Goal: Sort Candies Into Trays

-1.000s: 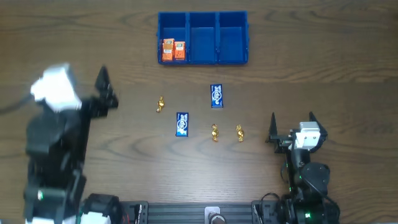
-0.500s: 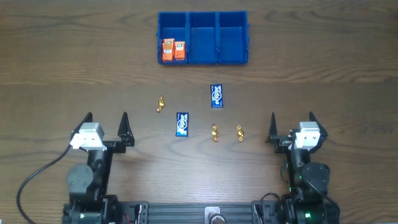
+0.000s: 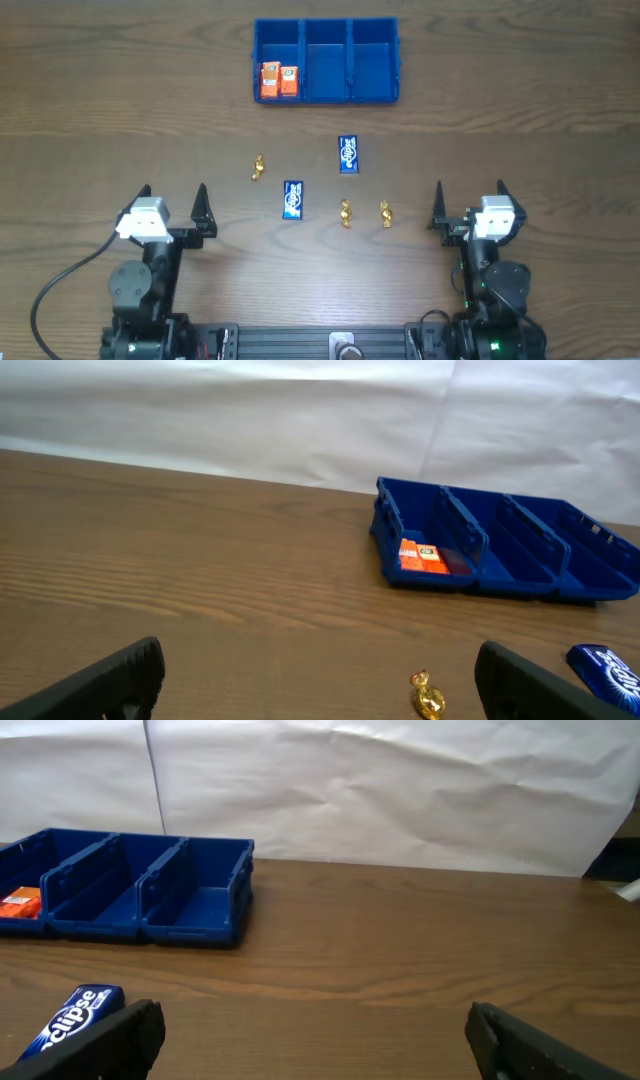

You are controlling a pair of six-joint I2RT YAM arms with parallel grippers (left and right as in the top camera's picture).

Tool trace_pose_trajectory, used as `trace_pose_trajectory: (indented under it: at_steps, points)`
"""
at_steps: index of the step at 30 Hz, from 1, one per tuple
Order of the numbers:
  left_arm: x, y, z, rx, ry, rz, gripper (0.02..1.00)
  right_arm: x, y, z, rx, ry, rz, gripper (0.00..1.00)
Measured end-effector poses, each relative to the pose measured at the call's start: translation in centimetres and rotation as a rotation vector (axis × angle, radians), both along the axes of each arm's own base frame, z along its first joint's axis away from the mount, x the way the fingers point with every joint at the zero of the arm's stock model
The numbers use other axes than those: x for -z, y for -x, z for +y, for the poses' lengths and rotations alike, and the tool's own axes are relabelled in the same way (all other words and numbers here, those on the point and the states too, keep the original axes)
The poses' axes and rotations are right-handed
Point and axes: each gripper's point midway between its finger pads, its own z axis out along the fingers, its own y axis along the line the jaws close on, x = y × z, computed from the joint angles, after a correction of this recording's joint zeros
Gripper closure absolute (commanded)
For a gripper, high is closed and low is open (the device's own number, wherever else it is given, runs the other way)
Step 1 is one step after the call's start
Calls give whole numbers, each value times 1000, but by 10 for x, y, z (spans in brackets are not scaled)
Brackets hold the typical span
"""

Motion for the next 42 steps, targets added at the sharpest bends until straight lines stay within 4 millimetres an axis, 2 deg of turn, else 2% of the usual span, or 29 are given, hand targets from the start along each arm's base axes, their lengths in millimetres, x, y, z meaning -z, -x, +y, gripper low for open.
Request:
trace_pose_trajectory:
  at_steps: [9,15,17,19,21,23,24,26,29,31,33,34,37,42]
  points:
    - [0,0,0,0,0,0,20,-1,0,0,0,0,-3,3]
    - [0,0,0,0,0,1,20,-24,-3,1,-1,-50,-91,3]
    - [0,0,0,-1,0,0,20,-9,-10,3,-5,-82,54,3]
    - [0,0,1,-3,-1,0,20,-12,-20,10,-21,-96,223,3]
    - [-1,0,1,-4,-1,-1,23,-33,-38,23,-59,-101,353,3]
    - [-1,0,1,-4,-2,0,20,-49,-66,55,-140,-94,515,3]
    - [-1,0,1,-5,-1,-1,20,-49,-73,75,-181,-85,606,3]
    - [0,0,1,-5,-4,1,20,-43,-86,127,-276,-66,765,3]
    - [-1,0,1,-6,-4,1,20,-19,-93,201,-346,-51,958,3]
    - [-1,0,1,-6,-4,0,20,16,-82,248,-350,-37,1101,3]
    - [-1,0,1,-7,-4,0,20,50,-64,280,-324,-28,1200,3]
    - [-1,0,1,-7,-4,0,20,65,-55,291,-313,-23,1236,3]
    - [-1,0,1,-7,-4,0,20,107,-33,308,-227,-30,1330,3]
    - [-1,0,1,-7,-4,0,20,154,-15,309,-73,-37,1413,3]
